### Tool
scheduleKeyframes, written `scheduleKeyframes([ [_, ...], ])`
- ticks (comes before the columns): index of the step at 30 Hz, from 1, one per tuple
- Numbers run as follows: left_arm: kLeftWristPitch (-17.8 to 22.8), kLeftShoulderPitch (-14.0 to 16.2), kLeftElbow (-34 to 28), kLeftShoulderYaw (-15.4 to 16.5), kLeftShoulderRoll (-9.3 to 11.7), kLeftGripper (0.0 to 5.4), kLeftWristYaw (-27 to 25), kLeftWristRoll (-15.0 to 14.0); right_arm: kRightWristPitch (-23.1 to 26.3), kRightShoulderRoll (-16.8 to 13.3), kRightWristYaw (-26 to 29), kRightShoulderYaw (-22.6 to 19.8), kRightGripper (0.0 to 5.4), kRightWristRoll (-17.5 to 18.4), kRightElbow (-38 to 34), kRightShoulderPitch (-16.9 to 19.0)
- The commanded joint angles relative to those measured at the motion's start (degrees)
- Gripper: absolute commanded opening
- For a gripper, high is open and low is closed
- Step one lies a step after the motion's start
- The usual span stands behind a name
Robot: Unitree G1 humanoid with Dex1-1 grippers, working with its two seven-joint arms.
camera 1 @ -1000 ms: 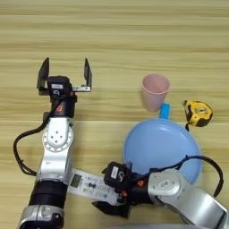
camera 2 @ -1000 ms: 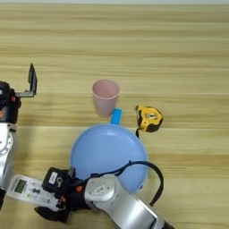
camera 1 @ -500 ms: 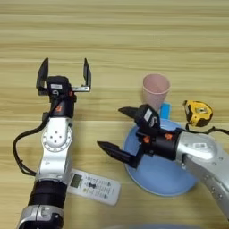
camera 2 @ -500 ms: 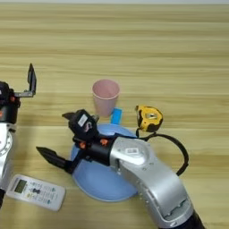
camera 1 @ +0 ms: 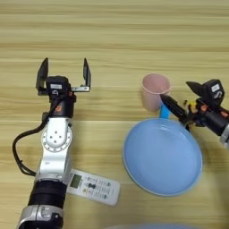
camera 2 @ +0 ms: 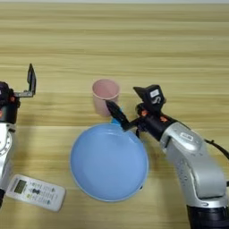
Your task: Move the objects on the table
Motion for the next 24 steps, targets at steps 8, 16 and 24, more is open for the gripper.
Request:
scheduleKeyframes([
  [8, 0.1, -0.6, 0.3, 0.1, 0.1, 5.40, -0.4, -0.3, -1.3, -2.0, -6.6, -2.9, 5.37, -4.9, 12.6, -2.5],
  [16, 0.0, -0.6, 0.3, -0.1, -0.1, 5.40, -0.3, 0.0, -2.4, -0.6, -7.9, -0.5, 5.37, -7.2, 19.7, -4.4],
  [24, -0.1, -0.4, -0.1, -0.3, -0.3, 5.40, -0.3, 0.0, -5.8, -0.2, -10.8, -0.1, 5.37, -11.0, 26.5, -6.7],
])
